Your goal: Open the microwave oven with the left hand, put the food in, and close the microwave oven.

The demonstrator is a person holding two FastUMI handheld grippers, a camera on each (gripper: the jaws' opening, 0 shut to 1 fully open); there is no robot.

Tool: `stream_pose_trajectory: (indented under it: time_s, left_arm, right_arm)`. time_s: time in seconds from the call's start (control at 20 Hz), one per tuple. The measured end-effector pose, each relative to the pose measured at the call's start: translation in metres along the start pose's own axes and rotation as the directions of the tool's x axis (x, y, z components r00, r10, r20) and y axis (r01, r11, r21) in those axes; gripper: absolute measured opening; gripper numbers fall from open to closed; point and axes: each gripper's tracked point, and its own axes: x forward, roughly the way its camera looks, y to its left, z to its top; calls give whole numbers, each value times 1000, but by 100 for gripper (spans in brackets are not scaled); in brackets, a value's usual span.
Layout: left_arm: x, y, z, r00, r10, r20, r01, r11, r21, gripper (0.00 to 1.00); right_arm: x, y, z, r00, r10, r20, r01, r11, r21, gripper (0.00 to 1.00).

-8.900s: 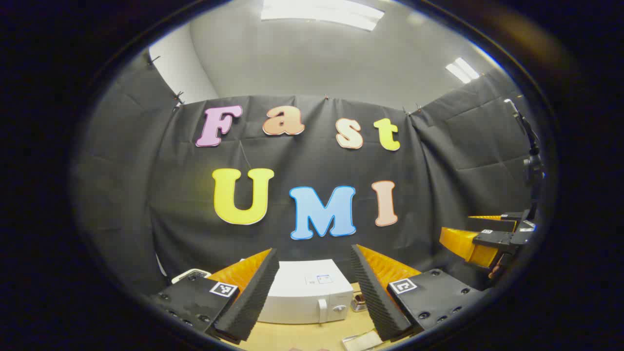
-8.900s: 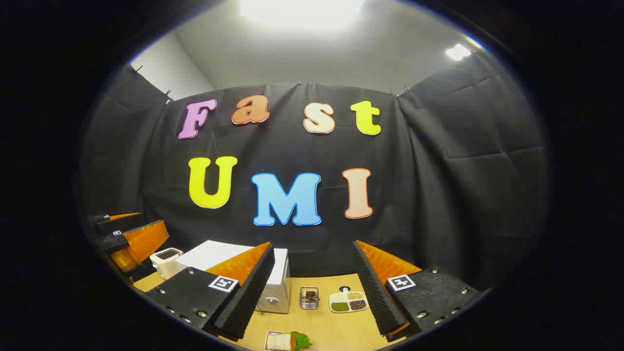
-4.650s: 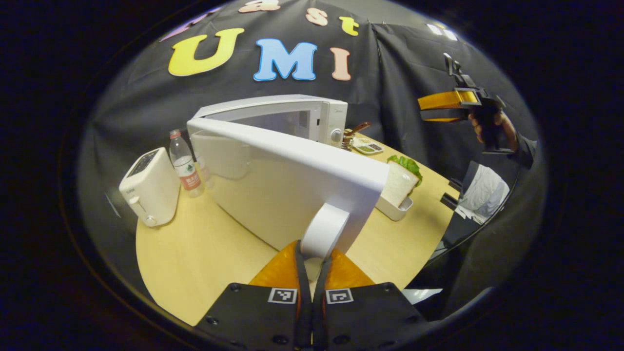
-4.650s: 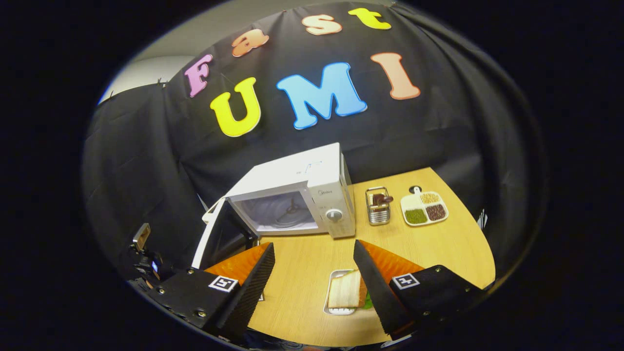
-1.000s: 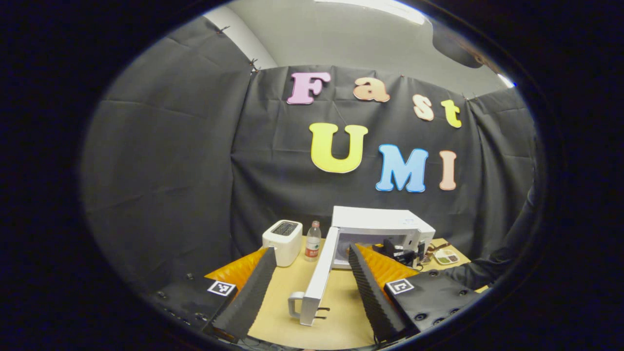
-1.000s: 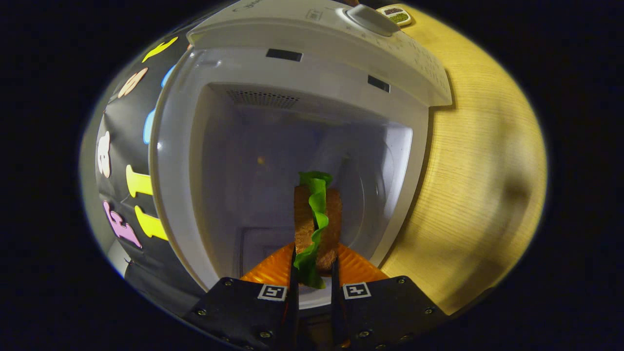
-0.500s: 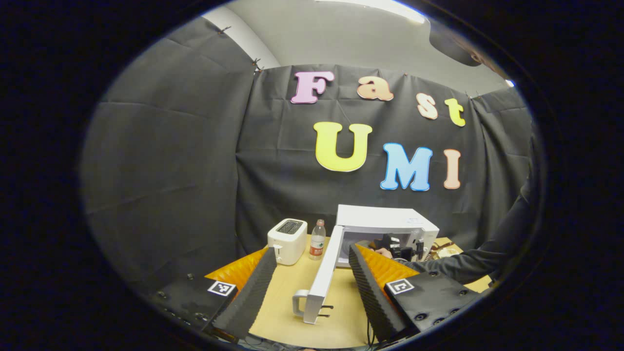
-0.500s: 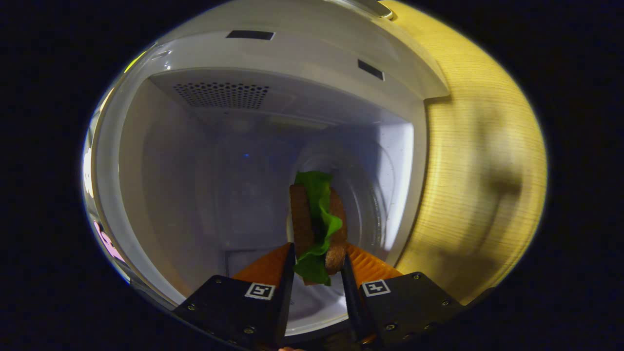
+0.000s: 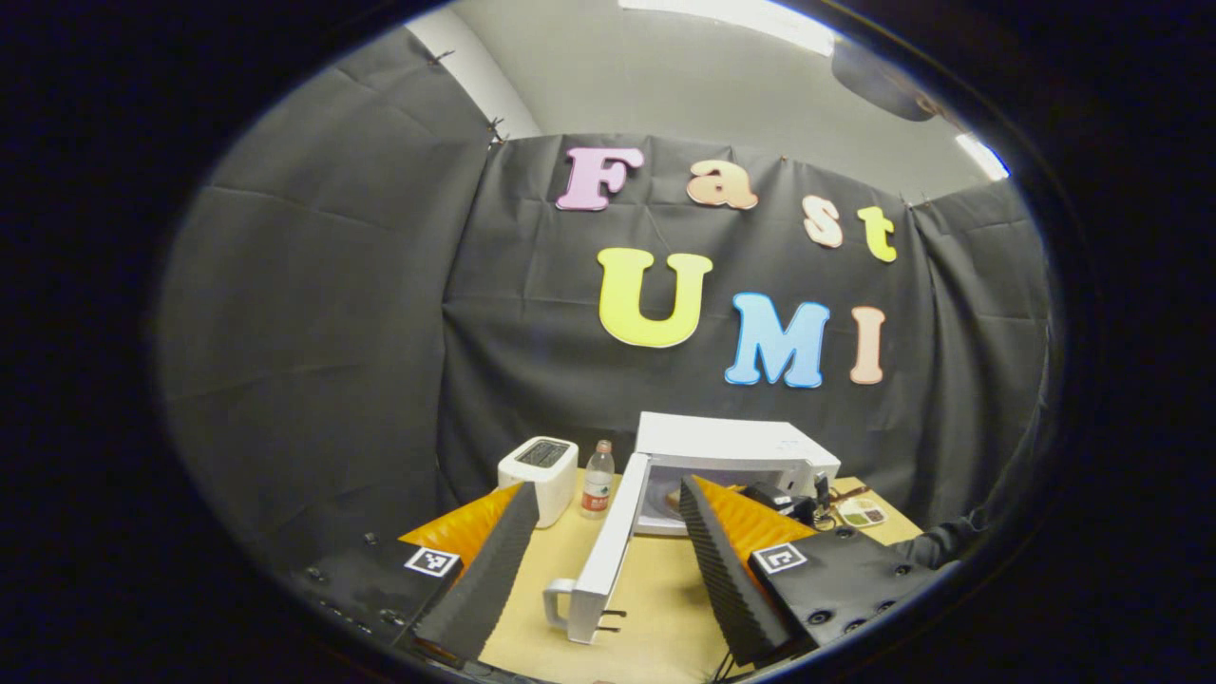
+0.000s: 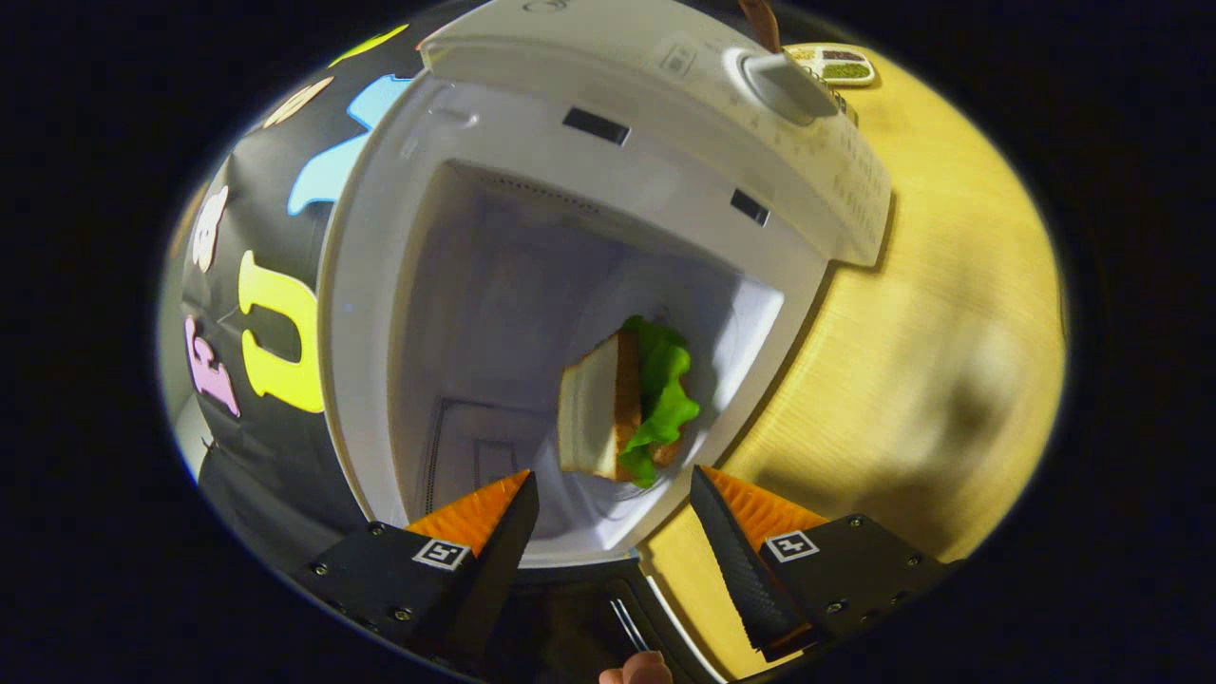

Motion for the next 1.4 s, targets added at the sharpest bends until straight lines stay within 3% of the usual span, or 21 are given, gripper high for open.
stream_pose_trajectory:
  time_s: [0.2, 0.35, 0.5, 0.6, 0.7, 0.75, 0.8, 0.85, 1.05, 1.25, 1.4]
  left_arm:
    - [3, -1, -1, 1000, -4, 10, 4, 1000, 4, 94]
    - [11, 6, -10, 1000, 18, 13, -18, 1000, -15, 96]
    - [19, 12, -18, 999, 35, 16, -35, 999, -28, 94]
    - [24, 17, -18, 998, 56, 19, -55, 998, -18, 96]
    - [28, 20, -21, 998, 64, 21, -63, 998, -7, 96]
    - [32, 20, -21, 998, 65, 19, -65, 998, -2, 99]
    - [34, 20, -21, 998, 63, 21, -63, 998, 0, 94]
    - [36, 19, -19, 998, 58, 24, -58, 998, 1, 96]
    - [45, 14, -14, 998, 47, 45, -49, 998, 45, 94]
    - [49, 6, -2, 996, 23, 83, -30, 996, 89, 96]
    - [49, 4, -5, 997, 11, 77, -18, 995, 99, 96]
  right_arm:
    - [-37, -7, 13, 1000, 7, 1, -7, 979, -206, 97]
    - [-65, -8, 25, 1000, 11, -4, -11, 883, -468, 97]
    - [-103, 12, 43, 998, 56, 26, -25, 750, -661, 97]
    - [-141, 41, 66, 986, 138, 92, -16, 632, -775, 97]
    - [-184, 69, 88, 961, 219, 171, 43, 492, -869, 96]
    - [-205, 82, 96, 945, 258, 199, 66, 448, -892, 96]
    - [-224, 93, 101, 932, 286, 223, 83, 428, -900, 96]
    - [-242, 100, 106, 923, 301, 239, 96, 421, -902, 96]
    - [-310, 117, 120, 903, 322, 283, 137, 409, -902, 96]
    - [-358, 125, 138, 860, 359, 362, 195, 423, -885, 96]
    - [-372, 125, 143, 856, 354, 377, 202, 442, -874, 96]
